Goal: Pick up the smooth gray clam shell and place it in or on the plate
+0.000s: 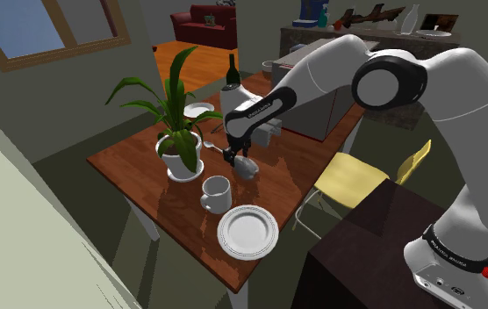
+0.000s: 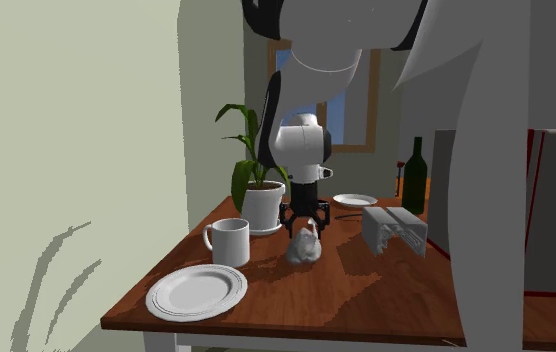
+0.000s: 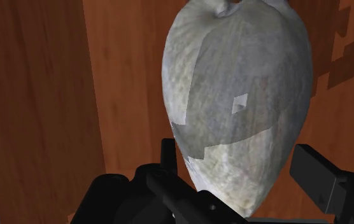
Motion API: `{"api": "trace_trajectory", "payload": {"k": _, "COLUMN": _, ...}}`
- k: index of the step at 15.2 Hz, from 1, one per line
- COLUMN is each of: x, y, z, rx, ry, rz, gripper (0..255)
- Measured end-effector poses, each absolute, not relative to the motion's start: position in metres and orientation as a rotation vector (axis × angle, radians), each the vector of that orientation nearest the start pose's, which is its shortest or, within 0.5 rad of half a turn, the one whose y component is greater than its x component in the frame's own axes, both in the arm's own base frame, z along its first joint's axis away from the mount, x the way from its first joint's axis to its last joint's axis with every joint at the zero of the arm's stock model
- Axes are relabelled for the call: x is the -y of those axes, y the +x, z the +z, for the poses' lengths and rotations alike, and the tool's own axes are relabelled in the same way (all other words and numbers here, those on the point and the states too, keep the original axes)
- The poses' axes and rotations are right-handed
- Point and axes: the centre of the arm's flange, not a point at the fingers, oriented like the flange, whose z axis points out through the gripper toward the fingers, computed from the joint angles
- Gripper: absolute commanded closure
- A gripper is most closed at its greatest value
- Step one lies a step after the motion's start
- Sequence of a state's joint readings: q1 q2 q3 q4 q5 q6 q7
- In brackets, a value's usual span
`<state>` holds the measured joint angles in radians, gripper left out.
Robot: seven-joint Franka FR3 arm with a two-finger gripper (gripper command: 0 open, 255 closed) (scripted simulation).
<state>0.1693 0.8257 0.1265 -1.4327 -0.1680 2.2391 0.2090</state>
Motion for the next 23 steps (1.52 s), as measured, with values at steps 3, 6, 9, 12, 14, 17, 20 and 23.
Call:
{"api": "trace_trajectory", "payload": {"k": 3, "x": -0.19, "y": 0.697, "z": 0.214, "rx": 0.242, "ry": -3.172, "rz": 0.003, "gripper": 255}}
{"api": "trace_trajectory", "payload": {"k": 6, "x": -0.189, "y": 0.698, "z": 0.23, "rx": 0.242, "ry": -3.172, "rz": 0.003, "gripper": 255}}
{"api": "trace_trajectory", "payload": {"k": 9, "x": -0.19, "y": 0.699, "z": 0.246, "rx": 0.242, "ry": -3.172, "rz": 0.003, "gripper": 255}}
{"api": "trace_trajectory", "payload": {"k": 12, "x": -0.19, "y": 0.697, "z": 0.262, "rx": 0.242, "ry": -3.172, "rz": 0.004, "gripper": 255}}
{"api": "trace_trajectory", "payload": {"k": 14, "x": -0.19, "y": 0.699, "z": 0.272, "rx": 0.242, "ry": -3.172, "rz": 0.003, "gripper": 255}}
{"api": "trace_trajectory", "payload": {"k": 17, "x": -0.19, "y": 0.698, "z": 0.288, "rx": 0.242, "ry": -3.172, "rz": 0.003, "gripper": 255}}
{"api": "trace_trajectory", "payload": {"k": 20, "x": -0.208, "y": 0.676, "z": 0.294, "rx": 0.243, "ry": -3.172, "rz": 0.004, "gripper": 255}}
{"api": "trace_trajectory", "payload": {"k": 23, "x": -0.229, "y": 0.646, "z": 0.297, "rx": 0.243, "ry": -3.172, "rz": 0.004, "gripper": 255}}
